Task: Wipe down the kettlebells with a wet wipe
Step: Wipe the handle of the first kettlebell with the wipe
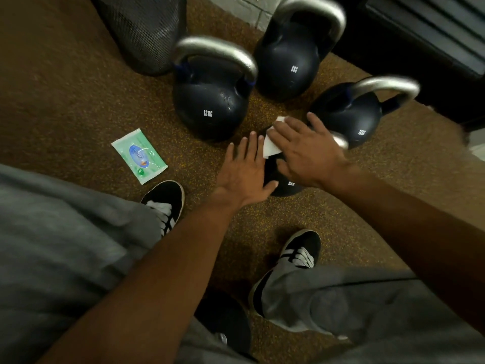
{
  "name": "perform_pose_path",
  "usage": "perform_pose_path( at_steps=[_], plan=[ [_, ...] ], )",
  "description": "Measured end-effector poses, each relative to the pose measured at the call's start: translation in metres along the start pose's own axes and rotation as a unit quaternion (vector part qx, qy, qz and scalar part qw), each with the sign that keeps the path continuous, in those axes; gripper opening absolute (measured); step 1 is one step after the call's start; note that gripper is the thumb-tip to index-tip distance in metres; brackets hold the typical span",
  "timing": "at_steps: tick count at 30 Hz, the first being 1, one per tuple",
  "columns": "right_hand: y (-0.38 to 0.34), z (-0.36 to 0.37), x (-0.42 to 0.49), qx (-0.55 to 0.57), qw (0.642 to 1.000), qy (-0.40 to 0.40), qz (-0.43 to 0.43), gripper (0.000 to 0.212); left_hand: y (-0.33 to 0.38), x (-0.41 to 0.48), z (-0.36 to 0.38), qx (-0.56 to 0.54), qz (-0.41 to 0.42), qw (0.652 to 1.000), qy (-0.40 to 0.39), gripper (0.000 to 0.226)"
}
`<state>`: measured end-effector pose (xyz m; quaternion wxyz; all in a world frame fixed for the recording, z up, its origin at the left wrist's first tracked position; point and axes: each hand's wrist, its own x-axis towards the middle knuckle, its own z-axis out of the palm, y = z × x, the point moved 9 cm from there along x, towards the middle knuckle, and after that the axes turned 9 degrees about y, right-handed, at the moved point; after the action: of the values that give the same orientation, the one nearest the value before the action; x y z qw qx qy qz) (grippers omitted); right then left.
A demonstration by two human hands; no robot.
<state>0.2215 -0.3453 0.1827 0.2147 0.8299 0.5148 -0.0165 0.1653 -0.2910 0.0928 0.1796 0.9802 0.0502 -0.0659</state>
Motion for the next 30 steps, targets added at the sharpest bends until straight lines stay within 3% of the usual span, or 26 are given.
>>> perform_pose_path(
  at_steps=[6,13,17,21,26,28,30],
  plan=[
    [-0.001,-0.006,-0.025,-0.059,0.994,0.023,-0.085,0.067,0.002,-0.001,0.002,-0.011,-0.009,1.0,-0.006,0.108],
    [-0.022,0.0,0.003,-0.07,0.996,-0.023,-0.05,0.067,-0.001,-0.003,0.004,-0.036,-0.008,0.999,-0.01,0.104],
    [-0.005,-0.005,-0.016,-0.052,0.997,-0.01,-0.048,0.071,-0.002,0.0,0.005,-0.112,0.006,0.993,-0.023,0.102],
    [0.025,-0.001,0.001,0.031,0.999,-0.027,0.009,0.067,-0.001,0.002,0.002,-0.152,0.013,0.988,-0.016,0.095],
    [0.018,0.006,0.027,0.073,0.995,-0.064,-0.021,0.063,-0.001,0.002,-0.004,-0.12,0.025,0.992,-0.008,0.082],
    [0.031,-0.002,0.022,0.154,0.986,-0.058,0.018,0.059,0.0,0.001,-0.005,-0.11,0.032,0.993,-0.009,0.093],
    [0.049,0.001,0.019,0.306,0.941,-0.1,0.105,0.045,0.002,-0.001,-0.004,-0.103,0.032,0.994,-0.026,0.106]
  ],
)
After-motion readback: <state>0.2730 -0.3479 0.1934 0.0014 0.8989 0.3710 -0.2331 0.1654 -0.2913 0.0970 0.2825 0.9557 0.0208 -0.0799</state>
